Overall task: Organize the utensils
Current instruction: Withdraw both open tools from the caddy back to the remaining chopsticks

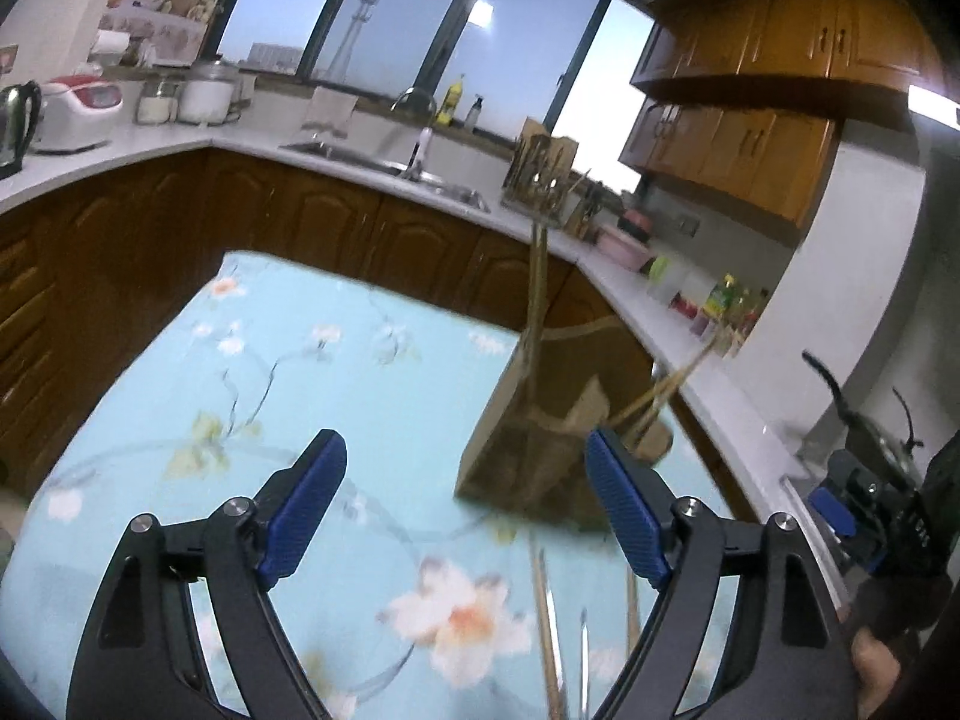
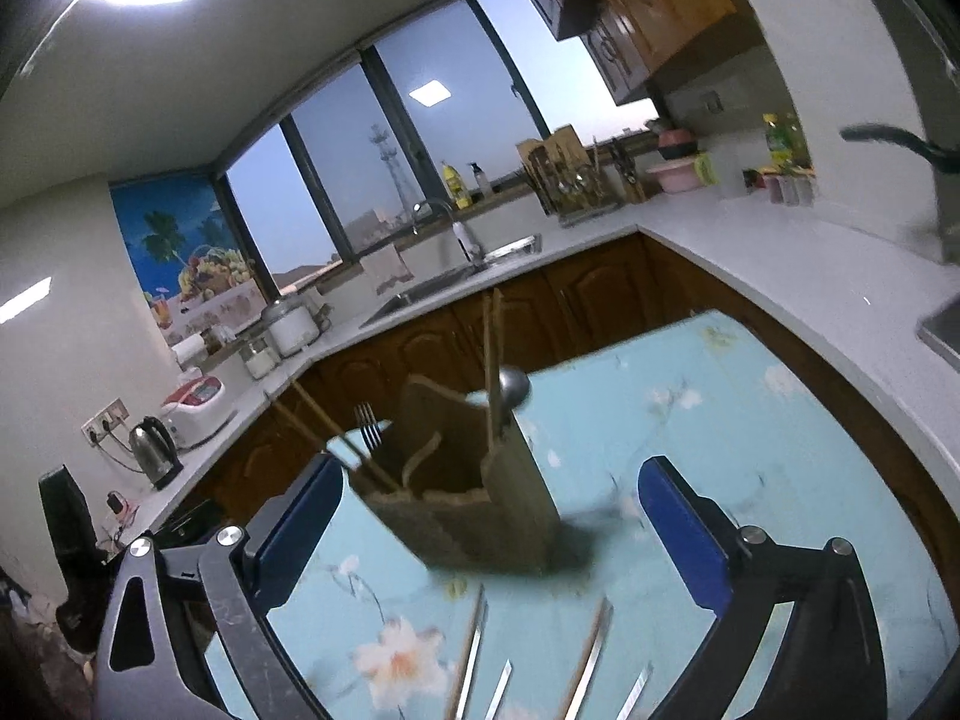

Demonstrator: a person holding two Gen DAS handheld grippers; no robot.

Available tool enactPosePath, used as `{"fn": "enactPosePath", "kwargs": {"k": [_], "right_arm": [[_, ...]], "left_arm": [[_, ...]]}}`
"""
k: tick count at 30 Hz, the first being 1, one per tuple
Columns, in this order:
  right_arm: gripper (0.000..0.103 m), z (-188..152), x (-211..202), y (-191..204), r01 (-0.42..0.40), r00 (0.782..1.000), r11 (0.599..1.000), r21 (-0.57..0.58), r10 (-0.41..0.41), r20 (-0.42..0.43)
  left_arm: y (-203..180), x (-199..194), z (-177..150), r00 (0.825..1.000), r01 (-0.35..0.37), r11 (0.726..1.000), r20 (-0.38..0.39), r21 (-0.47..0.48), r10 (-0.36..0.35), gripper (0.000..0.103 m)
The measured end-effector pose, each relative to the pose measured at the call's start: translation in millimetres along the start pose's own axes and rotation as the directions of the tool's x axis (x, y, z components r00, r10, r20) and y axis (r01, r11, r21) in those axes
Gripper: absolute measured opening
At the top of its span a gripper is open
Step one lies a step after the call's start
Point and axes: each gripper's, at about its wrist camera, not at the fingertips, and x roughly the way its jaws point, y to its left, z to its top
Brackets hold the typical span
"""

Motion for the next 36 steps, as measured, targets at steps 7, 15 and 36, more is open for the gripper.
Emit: {"fn": "enactPosePath", "kwargs": {"k": [7,15,36], "right_arm": [[0.100,-48,-26,-22,0.055,0.997,0.998,0.042,-0.052,-0.064],[0.100,-86,-41,-30,0.118,0.985,0.993,0.010,-0.115,-0.130],[0.092,-104,-6,-31,0.144,0.959,0.988,-0.059,-0.154,-0.238]], "left_arm": [[11,-16,-50,0.995,-0.014,1.000,-0.095,-0.023,0.012,0.084],[19,-25,-88,0.987,-0.031,0.999,-0.161,-0.043,0.023,0.084],[-2,8,-102,0.956,-0.033,0.999,-0.290,0.032,0.041,0.084]]}}
